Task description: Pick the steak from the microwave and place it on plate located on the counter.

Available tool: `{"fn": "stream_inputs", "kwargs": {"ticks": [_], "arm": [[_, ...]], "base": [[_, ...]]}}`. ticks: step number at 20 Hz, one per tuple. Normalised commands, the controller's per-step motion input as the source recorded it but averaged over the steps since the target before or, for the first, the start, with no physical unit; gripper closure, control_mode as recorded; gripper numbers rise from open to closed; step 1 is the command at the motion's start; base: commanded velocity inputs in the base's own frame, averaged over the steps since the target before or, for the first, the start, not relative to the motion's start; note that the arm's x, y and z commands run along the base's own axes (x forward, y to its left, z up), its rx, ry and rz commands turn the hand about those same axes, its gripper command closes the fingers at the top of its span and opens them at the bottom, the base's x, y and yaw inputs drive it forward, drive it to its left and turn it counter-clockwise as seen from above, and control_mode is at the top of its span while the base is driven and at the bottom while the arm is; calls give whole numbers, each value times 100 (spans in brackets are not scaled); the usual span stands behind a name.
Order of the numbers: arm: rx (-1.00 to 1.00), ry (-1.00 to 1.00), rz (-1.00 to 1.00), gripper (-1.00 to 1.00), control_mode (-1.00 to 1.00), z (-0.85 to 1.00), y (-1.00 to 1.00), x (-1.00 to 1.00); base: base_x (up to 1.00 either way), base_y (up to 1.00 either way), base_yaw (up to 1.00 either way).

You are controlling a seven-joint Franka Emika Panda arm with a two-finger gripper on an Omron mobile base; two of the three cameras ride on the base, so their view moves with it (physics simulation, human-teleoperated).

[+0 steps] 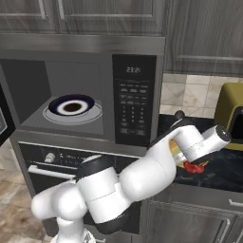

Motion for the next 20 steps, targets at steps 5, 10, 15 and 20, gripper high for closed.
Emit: {"fn": "stream_inputs", "kwargs": {"ticks": [5,10,15,20], "arm": [[1,-10,14,100,-100,-28,-23,22],[2,-10,13,100,-100,-14,0,38],[1,-8,11,100,-100,-14,0,36],[0,-4,10,100,-100,-17,0,37]], "base": [[0,0,0],[0,0,0],[0,0,0],[0,0,0]]}}
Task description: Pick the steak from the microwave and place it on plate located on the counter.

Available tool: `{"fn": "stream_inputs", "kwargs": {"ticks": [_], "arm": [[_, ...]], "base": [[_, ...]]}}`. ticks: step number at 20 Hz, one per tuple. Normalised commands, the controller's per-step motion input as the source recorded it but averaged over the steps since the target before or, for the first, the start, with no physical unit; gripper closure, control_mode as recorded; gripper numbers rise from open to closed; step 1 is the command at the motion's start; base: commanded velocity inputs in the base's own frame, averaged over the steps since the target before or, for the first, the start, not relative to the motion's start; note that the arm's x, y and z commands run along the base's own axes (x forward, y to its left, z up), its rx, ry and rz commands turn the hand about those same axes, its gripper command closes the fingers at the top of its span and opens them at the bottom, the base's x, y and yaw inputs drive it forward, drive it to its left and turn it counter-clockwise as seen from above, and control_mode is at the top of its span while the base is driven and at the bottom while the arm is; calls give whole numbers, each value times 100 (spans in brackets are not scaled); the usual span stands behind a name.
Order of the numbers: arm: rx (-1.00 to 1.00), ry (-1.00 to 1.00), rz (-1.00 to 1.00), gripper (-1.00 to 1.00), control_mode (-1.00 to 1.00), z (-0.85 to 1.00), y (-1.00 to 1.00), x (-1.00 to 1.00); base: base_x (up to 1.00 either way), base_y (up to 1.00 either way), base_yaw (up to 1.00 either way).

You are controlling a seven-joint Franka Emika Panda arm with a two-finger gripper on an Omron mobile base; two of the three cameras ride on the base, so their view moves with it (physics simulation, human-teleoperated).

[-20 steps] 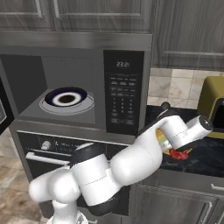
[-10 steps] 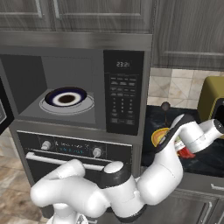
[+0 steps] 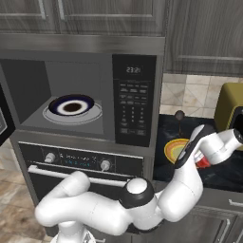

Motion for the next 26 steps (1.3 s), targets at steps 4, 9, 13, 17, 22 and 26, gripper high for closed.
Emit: {"fn": "stream_inputs", "kwargs": {"ticks": [4,9,13,17,22,26], "arm": [[0,-1,10,100,-100,-17,1,42],[0,0,10,100,-100,-21,4,41],[0,-1,11,100,-100,-32,0,37],[2,-1,9,100,-100,-31,0,34],[1,-3,5,-100,-100,-7,-1,15],[0,-3,0,-100,-100,0,0,-7]], "base": [[0,0,0],[0,0,0],[0,0,0],[0,0,0],[0,0,0],[0,0,0]]}}
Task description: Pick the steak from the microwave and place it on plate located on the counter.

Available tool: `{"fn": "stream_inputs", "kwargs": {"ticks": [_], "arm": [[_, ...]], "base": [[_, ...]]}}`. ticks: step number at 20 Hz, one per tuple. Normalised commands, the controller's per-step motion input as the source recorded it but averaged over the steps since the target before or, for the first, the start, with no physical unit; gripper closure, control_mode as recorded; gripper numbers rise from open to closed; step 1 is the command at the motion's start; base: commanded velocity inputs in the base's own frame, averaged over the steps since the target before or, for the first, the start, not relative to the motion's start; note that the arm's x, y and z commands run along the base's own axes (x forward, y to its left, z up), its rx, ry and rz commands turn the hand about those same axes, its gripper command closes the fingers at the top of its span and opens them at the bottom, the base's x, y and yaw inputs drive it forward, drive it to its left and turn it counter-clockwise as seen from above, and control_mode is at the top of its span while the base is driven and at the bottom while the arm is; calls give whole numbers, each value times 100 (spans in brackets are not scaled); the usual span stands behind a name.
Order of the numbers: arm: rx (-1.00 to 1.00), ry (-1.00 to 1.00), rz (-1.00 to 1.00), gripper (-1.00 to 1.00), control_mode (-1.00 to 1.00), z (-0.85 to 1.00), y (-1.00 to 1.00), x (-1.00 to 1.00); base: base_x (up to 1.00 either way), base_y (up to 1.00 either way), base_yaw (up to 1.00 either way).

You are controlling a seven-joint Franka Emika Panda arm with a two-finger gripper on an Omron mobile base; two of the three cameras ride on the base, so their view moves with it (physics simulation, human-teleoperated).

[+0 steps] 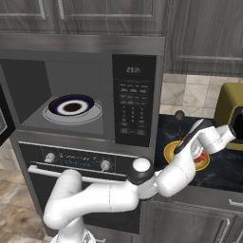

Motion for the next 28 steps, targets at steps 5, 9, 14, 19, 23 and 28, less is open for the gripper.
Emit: {"fn": "stream_inputs", "kwargs": {"ticks": [5,9,14,19,23,28], "arm": [[0,-7,0,-100,-100,0,3,-31],[0,-2,-1,-100,-100,17,0,-78],[0,-10,0,-100,-100,1,-3,-100],[0,-21,0,-100,-100,35,3,-98],[0,-29,0,-100,-100,31,39,-31],[0,-15,6,-100,-100,10,58,0]], "base": [[0,0,0],[0,0,0],[0,0,0],[0,0,0],[0,0,0],[0,0,0]]}}
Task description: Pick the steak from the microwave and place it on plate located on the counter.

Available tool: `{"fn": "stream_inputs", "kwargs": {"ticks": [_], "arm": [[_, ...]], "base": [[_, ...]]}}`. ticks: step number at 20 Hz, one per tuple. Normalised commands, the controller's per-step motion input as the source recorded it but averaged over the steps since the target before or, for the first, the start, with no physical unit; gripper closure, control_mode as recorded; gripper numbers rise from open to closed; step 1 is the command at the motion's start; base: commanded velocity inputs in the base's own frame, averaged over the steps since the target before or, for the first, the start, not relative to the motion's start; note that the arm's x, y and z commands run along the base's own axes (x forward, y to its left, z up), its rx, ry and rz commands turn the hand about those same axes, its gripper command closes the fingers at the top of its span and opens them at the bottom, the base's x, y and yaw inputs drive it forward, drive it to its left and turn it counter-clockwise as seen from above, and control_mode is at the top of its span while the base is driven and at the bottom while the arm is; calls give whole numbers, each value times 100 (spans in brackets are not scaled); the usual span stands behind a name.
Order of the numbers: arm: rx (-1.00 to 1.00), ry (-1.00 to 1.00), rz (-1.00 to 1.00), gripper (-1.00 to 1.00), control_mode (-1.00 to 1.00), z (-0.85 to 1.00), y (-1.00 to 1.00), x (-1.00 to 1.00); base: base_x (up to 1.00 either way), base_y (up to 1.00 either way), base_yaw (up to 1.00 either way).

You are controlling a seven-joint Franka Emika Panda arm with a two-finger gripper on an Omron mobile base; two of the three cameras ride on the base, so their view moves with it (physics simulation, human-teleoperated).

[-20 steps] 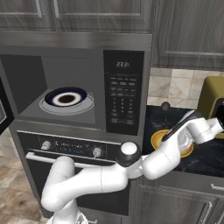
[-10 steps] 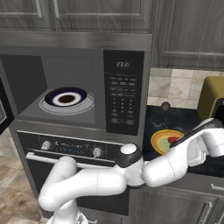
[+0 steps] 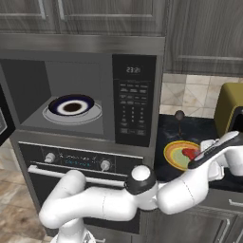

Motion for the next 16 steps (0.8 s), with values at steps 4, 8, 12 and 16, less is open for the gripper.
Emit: {"fn": "stream_inputs", "kwargs": {"ticks": [4,8,12,16], "arm": [[-2,-8,4,-100,-100,0,68,0],[-7,-1,-5,-100,-100,8,62,-54],[-10,0,-16,-100,-100,16,81,-99],[-9,0,-19,-100,-100,9,86,-96]], "base": [[0,0,0],[0,0,0],[0,0,0],[0,0,0]]}}
